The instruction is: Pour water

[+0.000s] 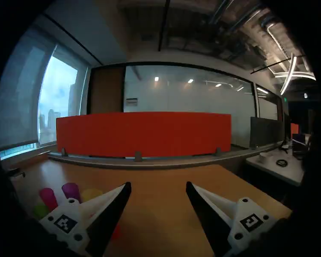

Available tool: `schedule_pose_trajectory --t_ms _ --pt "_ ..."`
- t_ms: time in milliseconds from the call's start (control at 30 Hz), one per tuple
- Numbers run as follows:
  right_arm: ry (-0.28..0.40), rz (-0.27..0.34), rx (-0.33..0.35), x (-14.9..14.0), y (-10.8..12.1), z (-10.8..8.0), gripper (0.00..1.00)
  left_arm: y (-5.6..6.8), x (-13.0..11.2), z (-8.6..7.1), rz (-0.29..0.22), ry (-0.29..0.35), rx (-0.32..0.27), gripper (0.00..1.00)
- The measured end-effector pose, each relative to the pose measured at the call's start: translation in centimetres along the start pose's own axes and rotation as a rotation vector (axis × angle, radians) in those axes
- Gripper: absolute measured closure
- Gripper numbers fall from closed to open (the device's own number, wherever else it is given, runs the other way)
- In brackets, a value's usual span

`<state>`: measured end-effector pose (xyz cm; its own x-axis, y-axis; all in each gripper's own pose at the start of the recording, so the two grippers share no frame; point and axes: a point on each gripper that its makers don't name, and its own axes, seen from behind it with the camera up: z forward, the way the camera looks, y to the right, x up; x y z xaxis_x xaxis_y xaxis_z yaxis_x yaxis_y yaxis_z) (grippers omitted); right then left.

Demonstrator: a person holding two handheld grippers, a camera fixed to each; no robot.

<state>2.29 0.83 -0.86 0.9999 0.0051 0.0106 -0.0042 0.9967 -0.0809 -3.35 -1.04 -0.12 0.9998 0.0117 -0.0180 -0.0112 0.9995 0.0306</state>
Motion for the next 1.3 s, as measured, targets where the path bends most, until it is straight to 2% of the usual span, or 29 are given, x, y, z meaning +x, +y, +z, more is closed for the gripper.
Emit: schedule_pose_trajectory --t_ms 300,667,867,967,1167,1300 --pt "0.000 0.009 -0.002 -0.1 0.3 0.1 0.01 0.1 -0.2 0.0 0.001 -0.002 -0.003 0.02" --pt "0.015 -0.016 -0.008 -0.2 0.7 0.3 0.01 0.0 -0.2 0.0 0.002 -0.003 -0.003 0.02" --pt "0.020 -0.022 -0.030 -1.3 1.4 0.9 0.01 0.1 -0.3 0.0 0.002 -0.003 -0.003 0.02" --pt "0.023 -0.018 -0.039 -2.0 1.7 1.3 0.01 0.1 -0.3 0.0 0.002 -0.003 -0.003 0.02" --pt "0.044 -0.004 -0.006 -3.3 1.3 1.6 0.01 0.1 -0.3 0.0 0.002 -0.003 -0.003 0.02" --pt "0.056 0.032 0.004 -3.9 1.1 1.7 0.01 0.1 -0.3 0.0 0.002 -0.003 -0.002 0.02"
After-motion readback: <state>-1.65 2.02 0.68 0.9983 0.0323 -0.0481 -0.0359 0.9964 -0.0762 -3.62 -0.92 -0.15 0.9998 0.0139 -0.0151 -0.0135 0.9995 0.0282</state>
